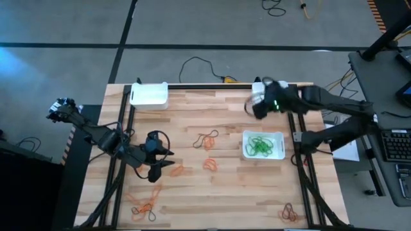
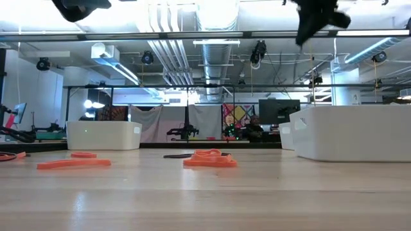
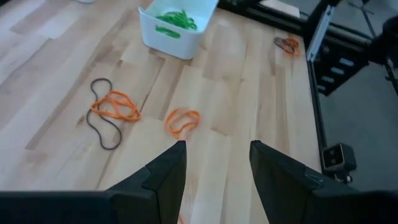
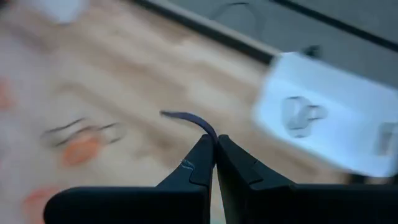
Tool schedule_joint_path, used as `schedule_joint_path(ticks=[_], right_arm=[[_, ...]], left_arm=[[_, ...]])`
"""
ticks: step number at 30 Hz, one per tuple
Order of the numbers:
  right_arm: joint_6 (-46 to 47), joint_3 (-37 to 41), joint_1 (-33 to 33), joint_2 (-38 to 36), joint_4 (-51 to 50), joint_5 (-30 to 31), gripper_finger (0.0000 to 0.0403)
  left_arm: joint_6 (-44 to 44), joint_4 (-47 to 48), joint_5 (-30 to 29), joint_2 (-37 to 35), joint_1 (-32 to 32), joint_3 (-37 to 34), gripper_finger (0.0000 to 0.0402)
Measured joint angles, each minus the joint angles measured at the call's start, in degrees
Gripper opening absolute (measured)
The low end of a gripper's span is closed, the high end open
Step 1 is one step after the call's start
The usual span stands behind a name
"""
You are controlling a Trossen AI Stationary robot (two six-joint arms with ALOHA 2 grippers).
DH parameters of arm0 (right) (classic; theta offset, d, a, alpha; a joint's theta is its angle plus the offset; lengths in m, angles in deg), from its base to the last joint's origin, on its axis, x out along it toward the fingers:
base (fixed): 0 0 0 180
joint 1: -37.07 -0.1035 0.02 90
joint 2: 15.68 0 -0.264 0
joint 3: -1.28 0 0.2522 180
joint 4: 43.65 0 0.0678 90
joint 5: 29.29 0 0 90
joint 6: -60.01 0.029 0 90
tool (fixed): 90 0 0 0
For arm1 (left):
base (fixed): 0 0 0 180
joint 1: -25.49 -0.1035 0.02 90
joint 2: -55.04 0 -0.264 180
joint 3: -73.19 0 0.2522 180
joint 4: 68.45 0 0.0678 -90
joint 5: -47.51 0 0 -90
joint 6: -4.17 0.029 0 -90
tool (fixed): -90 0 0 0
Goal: Sort rubber bands into baskets
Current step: Put the black rubber band into the top right white bin
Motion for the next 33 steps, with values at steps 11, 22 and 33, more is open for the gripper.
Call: schedule_joint_path(ticks=[11, 22, 33], right_arm=[[-19.5, 8.7, 30.3, 5.6, 7.5, -5.7, 0.0009], [-24.0, 19.0, 41.2, 10.5, 31.6, -12.9, 0.0009], [-30.8, 11.2, 44.3, 14.9, 30.2, -12.8, 0.0009]], left_arm=[[0.4, 4.2, 0.0, -0.2, -6.1, 2.9, 0.0162], [-3.6, 4.6, 0.1, -0.6, -6.4, 3.0, 0.0162], [-4.3, 5.0, -0.4, -0.9, -7.1, 3.0, 0.0162]])
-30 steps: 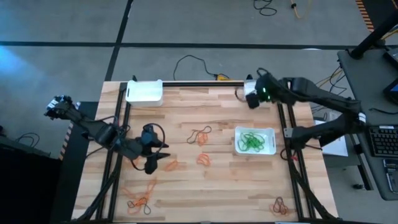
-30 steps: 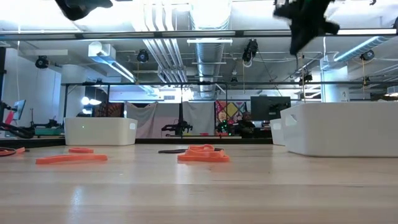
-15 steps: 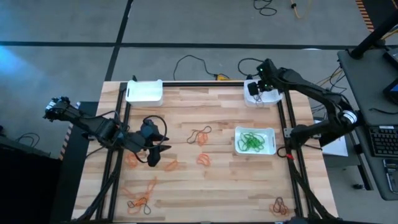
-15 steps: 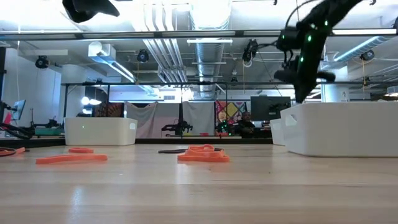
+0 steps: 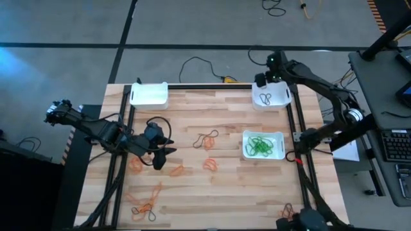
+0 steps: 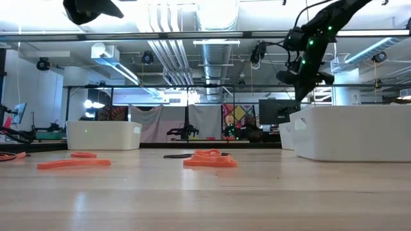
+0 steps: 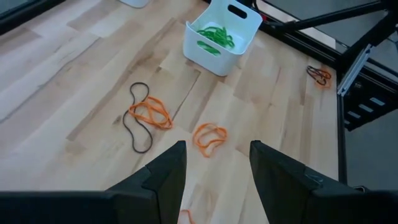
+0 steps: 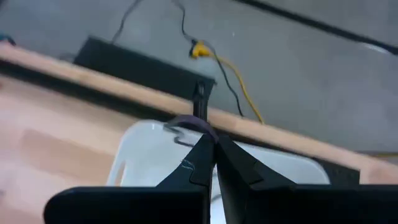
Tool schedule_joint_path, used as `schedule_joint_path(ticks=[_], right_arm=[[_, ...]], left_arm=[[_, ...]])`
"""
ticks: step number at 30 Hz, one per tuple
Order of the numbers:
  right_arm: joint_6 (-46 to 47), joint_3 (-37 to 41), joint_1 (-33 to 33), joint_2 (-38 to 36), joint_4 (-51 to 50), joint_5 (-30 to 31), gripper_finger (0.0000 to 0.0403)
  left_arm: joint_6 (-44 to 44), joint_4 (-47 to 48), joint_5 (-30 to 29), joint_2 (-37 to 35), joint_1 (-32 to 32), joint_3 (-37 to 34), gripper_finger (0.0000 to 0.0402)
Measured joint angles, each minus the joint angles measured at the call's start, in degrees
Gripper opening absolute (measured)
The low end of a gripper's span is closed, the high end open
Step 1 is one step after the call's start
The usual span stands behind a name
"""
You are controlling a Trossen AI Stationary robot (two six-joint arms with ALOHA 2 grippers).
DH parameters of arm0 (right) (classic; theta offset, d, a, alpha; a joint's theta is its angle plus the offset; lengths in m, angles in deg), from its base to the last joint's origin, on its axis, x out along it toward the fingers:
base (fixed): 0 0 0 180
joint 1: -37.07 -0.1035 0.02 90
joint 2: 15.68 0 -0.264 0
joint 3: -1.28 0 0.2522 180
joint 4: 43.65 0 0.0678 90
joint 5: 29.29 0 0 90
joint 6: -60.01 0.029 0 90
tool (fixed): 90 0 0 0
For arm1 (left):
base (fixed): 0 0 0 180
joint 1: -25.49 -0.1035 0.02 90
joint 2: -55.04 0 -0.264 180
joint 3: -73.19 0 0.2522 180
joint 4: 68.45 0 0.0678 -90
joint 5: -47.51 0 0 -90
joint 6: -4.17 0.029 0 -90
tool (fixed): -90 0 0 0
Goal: Sort rubber bands into baskets
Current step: Put the black rubber band into the top right white bin
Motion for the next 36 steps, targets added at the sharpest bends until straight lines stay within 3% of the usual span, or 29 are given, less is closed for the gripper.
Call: schedule_joint_path(ticks=[15, 20, 24, 30, 36], right_arm=[[6.3, 10.2, 0.2, 7.0, 3.4, -8.5, 0.0016], [8.0, 9.2, 0.6, 11.0, 2.9, -7.4, 0.007], [9.7, 7.9, 0.6, 11.8, 0.1, -0.9, 0.0126], [9.5, 6.5, 0.2, 7.2, -3.8, 0.5, 0.0184], [9.8, 6.7, -5.3, -4.0, -10.4, 0.3, 0.0209]], left_arm=[[0.2, 1.2, 0.0, -0.4, -1.3, 0.0, 0.0162], [-0.2, 1.2, 0.2, -1.5, -1.3, 0.0, 0.0162], [-1.6, 1.2, 1.6, -2.6, -1.3, 0.0, 0.0162], [-2.8, 1.2, 2.0, -4.2, -1.2, 0.0, 0.0162], [-2.8, -0.3, 2.0, -4.7, -0.4, 0.0, 0.0162]])
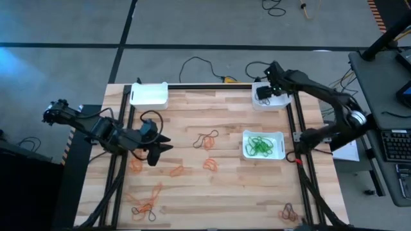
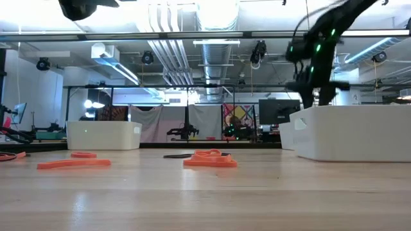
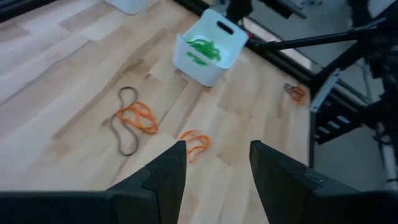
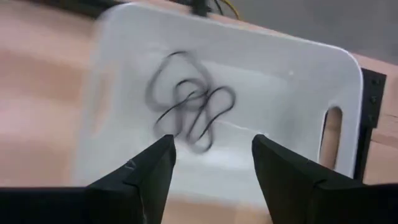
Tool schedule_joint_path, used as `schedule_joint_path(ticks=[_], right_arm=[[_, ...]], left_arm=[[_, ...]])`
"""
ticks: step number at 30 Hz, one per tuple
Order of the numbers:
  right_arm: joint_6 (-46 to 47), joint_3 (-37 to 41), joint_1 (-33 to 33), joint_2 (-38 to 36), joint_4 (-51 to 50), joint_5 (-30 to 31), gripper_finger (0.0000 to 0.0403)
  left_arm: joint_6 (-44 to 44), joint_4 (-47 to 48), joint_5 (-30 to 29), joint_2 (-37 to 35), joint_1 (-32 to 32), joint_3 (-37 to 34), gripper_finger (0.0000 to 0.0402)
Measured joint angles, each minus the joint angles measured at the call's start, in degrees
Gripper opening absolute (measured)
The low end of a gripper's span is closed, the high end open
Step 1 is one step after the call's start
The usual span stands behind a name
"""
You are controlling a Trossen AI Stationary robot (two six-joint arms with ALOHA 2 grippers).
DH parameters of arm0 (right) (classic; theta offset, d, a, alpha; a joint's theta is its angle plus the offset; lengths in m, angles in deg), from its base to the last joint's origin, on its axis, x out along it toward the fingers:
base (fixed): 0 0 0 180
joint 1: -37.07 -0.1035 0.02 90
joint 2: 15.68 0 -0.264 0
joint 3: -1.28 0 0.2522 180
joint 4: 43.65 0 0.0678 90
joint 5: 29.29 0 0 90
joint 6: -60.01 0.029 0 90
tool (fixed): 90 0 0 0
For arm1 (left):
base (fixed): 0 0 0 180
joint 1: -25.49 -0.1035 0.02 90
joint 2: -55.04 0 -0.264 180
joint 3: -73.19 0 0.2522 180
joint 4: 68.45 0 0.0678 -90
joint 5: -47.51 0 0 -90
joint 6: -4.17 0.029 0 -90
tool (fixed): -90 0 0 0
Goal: Sort rubber bands into baskets
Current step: Put the black rubber band into the top right white bin
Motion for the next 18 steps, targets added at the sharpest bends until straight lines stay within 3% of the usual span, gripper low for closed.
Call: schedule_joint_path(ticks=[4, 9, 13, 18], right_arm=[[4.4, 0.0, -11.2, -9.6, -7.5, -0.2, 0.021], [21.0, 0.0, -33.4, -18.1, -12.0, -0.2, 0.021], [33.2, 0.0, -53.2, -19.3, -8.0, 2.3, 0.021], [40.1, -1.7, -69.2, -16.3, -3.8, 9.4, 0.021]], left_arm=[[1.6, -3.6, 0.1, 0.8, 2.1, 0.0, 0.0162], [3.8, -6.2, 0.1, 3.3, 3.9, 0.0, 0.0162], [4.5, -6.2, 0.0, 6.0, 3.9, 0.0, 0.0162], [6.0, -5.3, -0.2, 11.3, 0.6, -0.1, 0.0162]])
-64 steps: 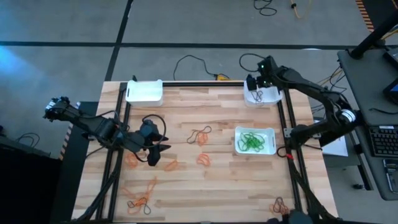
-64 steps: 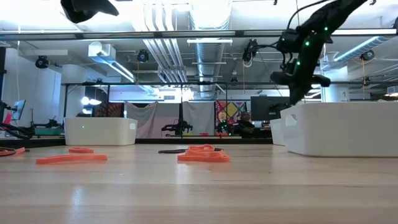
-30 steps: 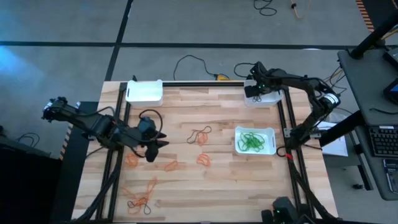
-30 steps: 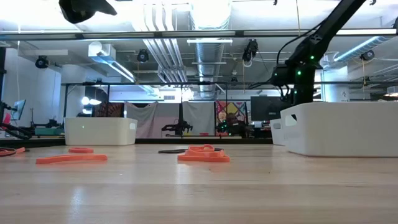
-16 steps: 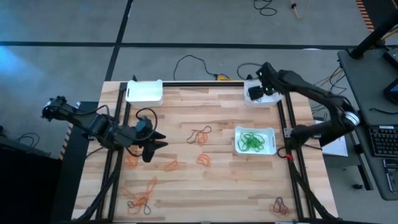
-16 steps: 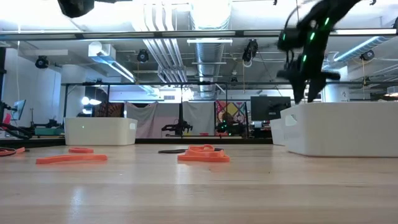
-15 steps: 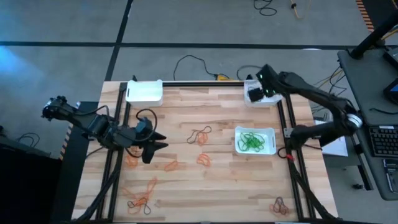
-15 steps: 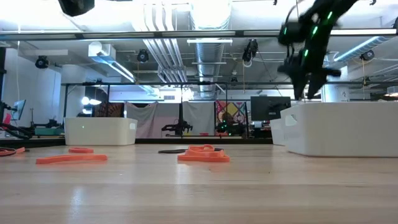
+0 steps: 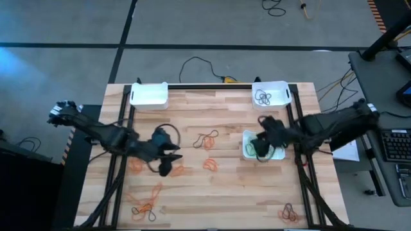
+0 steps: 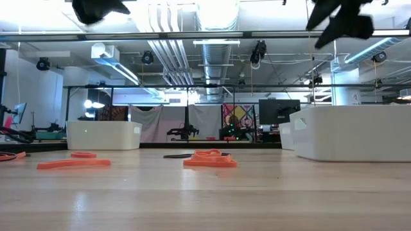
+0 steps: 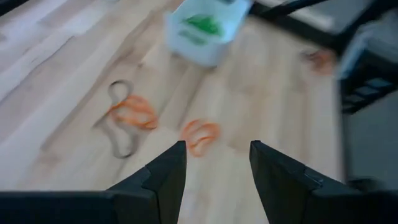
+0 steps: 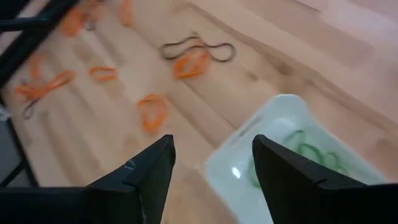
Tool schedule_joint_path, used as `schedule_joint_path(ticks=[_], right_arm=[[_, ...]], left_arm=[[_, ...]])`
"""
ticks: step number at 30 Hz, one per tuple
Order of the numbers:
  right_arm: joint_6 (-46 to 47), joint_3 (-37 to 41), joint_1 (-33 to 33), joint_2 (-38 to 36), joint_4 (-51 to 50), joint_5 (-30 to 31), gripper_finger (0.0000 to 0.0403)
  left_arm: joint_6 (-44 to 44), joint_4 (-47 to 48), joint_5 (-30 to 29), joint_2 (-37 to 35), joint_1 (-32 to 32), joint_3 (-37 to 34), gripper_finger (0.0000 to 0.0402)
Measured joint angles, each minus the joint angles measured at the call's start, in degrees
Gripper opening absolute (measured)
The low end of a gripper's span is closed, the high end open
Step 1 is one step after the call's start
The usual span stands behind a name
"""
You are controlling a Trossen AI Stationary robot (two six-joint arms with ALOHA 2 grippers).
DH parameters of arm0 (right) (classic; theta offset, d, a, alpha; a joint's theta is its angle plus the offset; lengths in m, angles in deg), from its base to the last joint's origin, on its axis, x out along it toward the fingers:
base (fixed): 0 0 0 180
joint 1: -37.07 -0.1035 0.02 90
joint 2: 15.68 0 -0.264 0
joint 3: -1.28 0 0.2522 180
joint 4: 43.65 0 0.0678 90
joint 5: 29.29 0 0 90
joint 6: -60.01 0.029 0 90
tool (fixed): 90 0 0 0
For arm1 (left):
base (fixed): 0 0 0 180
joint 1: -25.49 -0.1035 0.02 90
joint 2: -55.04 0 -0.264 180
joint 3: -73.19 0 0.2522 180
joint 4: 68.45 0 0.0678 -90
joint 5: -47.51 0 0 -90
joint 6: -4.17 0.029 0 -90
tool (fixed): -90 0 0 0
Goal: Sort rubber bands into baskets
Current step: Put the black rubber band into the top right white bin
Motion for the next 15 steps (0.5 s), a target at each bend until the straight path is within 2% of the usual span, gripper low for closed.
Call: schedule_joint_path(ticks=[6, 10, 15], right_arm=[[1.5, -7.5, -8.8, 4.3, -0.4, 7.2, 0.021], [-2.4, -13.5, -10.1, 7.4, -0.5, 7.5, 0.021], [-9.1, -20.3, -10.2, 11.1, -0.6, 7.4, 0.021]], left_arm=[[2.7, -0.1, 4.1, 7.5, -8.0, 0.0, 0.0162], [6.5, -0.6, 5.0, 13.0, -13.7, -0.2, 0.0173], [10.4, -3.2, 5.8, 20.7, -18.2, -0.5, 0.0214]])
